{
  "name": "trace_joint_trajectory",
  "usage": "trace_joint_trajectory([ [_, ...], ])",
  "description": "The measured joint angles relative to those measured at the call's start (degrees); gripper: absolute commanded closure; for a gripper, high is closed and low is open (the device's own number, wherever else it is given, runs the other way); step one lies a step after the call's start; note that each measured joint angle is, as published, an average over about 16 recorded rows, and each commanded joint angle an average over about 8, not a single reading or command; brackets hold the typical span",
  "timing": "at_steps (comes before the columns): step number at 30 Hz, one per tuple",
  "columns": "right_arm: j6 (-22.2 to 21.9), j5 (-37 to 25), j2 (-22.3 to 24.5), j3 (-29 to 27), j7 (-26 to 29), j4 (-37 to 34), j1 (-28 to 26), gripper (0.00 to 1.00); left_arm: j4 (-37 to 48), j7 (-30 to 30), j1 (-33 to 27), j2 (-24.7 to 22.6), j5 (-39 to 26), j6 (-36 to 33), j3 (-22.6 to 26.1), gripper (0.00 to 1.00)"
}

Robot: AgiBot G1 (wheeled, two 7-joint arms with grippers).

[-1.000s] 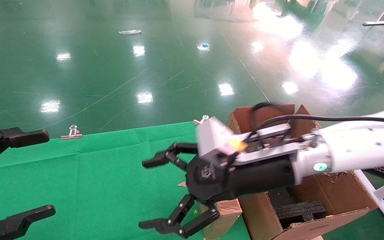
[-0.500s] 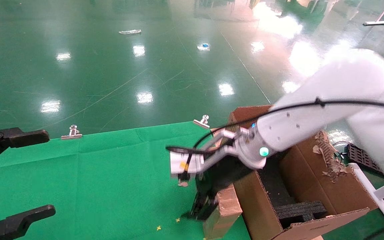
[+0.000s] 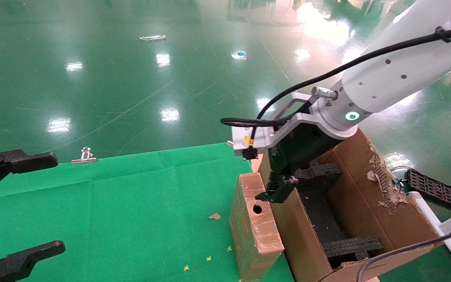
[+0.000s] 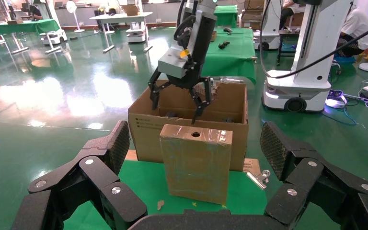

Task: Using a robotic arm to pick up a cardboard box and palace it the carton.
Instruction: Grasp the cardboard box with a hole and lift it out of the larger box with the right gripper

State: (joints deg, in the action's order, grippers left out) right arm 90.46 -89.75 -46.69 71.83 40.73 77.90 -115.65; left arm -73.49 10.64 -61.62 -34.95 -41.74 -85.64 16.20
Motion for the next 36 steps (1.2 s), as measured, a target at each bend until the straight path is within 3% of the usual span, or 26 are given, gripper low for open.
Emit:
trace_joint_trajectory([
  [9, -0.75, 5.01, -0.52, 9.90, 0.70, -0.06, -4.15, 0.00, 0.00, -0.02, -0.01, 0.02, 0.03, 0.02, 0.04, 0.00],
  [17, -1.89, 7.45, -1.17, 14.59, 4.72, -0.31, -6.79, 0.00, 0.00, -0.04, -0.02, 0.03, 0.05, 0.03, 0.07, 0.00],
  [22, -2.68, 7.55, -1.13, 16.09, 13.74, -0.91, -8.57, 0.00, 0.00, -0.05, -0.02, 0.04, 0.06, 0.04, 0.09, 0.00],
  [32, -2.64, 9.21, -1.87, 17.93, 39.00, -5.87, -9.49, 0.00, 0.00, -0.07, -0.03, 0.05, 0.09, 0.06, 0.13, 0.00],
  [36, -2.21, 10.73, -2.87, 18.64, 45.26, -9.09, -8.45, 0.00, 0.00, -0.07, -0.03, 0.06, 0.10, 0.06, 0.15, 0.00],
])
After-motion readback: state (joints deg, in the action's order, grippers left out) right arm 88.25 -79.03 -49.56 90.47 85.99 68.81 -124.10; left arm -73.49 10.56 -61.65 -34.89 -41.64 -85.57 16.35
